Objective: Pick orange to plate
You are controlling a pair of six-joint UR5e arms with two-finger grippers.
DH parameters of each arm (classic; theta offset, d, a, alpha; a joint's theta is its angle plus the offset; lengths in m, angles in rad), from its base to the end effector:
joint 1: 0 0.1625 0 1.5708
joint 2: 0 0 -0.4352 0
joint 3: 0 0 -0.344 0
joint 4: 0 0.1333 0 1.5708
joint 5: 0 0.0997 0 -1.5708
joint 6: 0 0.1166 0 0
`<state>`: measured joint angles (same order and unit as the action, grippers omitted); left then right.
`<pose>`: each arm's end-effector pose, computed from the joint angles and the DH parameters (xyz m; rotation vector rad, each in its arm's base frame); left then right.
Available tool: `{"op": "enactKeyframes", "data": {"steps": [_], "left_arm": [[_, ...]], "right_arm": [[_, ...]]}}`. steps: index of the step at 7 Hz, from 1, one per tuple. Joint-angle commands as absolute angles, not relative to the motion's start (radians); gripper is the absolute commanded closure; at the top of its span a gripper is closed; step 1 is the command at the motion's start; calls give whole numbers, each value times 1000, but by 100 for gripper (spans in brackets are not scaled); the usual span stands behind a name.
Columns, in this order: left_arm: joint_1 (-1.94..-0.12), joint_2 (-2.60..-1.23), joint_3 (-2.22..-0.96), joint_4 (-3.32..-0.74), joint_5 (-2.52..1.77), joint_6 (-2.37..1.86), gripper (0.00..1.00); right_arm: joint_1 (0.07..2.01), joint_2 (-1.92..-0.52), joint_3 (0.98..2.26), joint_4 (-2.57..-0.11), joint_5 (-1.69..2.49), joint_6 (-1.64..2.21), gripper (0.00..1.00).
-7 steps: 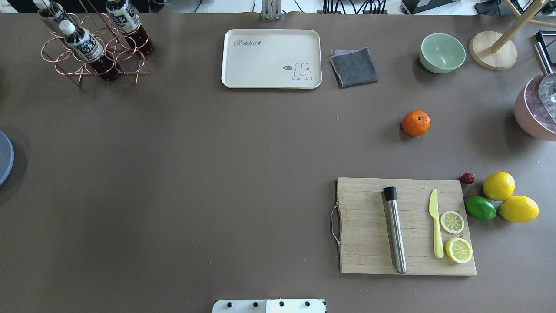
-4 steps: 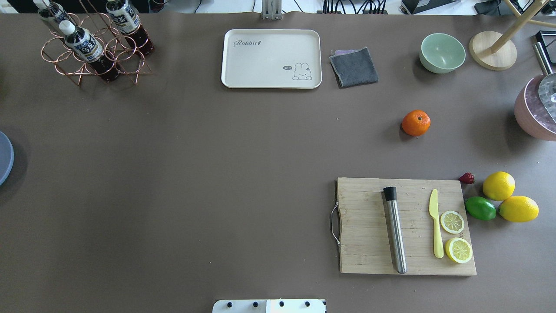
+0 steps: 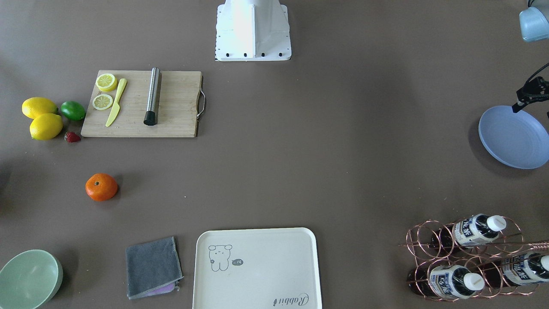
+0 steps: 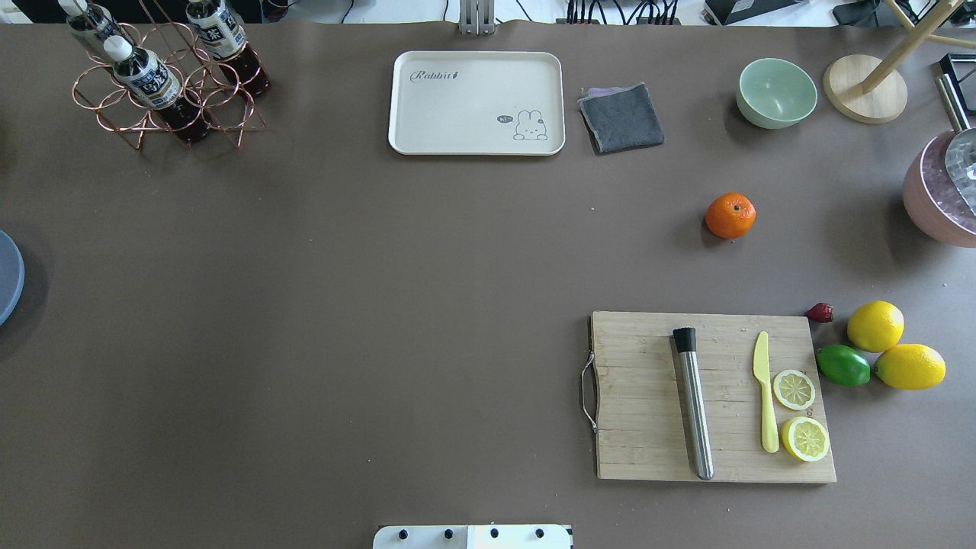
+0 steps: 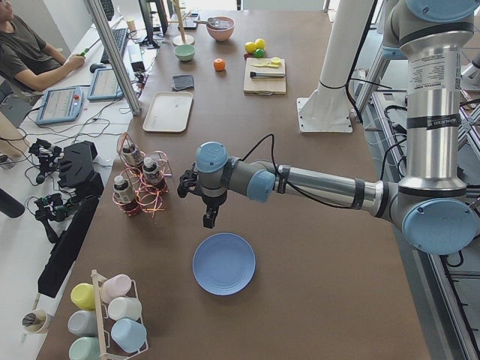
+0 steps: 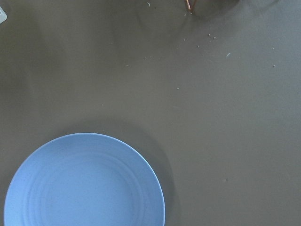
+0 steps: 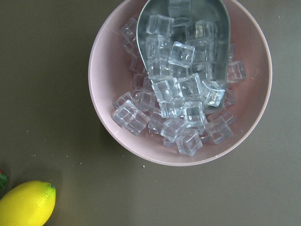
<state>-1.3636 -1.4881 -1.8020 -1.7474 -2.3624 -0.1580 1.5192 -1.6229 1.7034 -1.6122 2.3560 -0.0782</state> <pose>0.0381 -0.4262 0.5911 0.1604 0.8279 0.1749 0.0290 -0.4251 0.6480 0.0475 -0.7852 -0.1384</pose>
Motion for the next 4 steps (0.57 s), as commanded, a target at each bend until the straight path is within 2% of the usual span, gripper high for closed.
{"op": "enactKeyframes", "data": {"steps": [1,4], "left_arm": [[-1365,-1482,-1805,-1755,-2364,-156,2],[-1364,-1482,-1726,-1802,-2361,-143,2]], "right_arm": [[1519,-1624,1706,-1612,2359,-83,0],[1519,-1632,1717,-1611,2362,-81,0]]}}
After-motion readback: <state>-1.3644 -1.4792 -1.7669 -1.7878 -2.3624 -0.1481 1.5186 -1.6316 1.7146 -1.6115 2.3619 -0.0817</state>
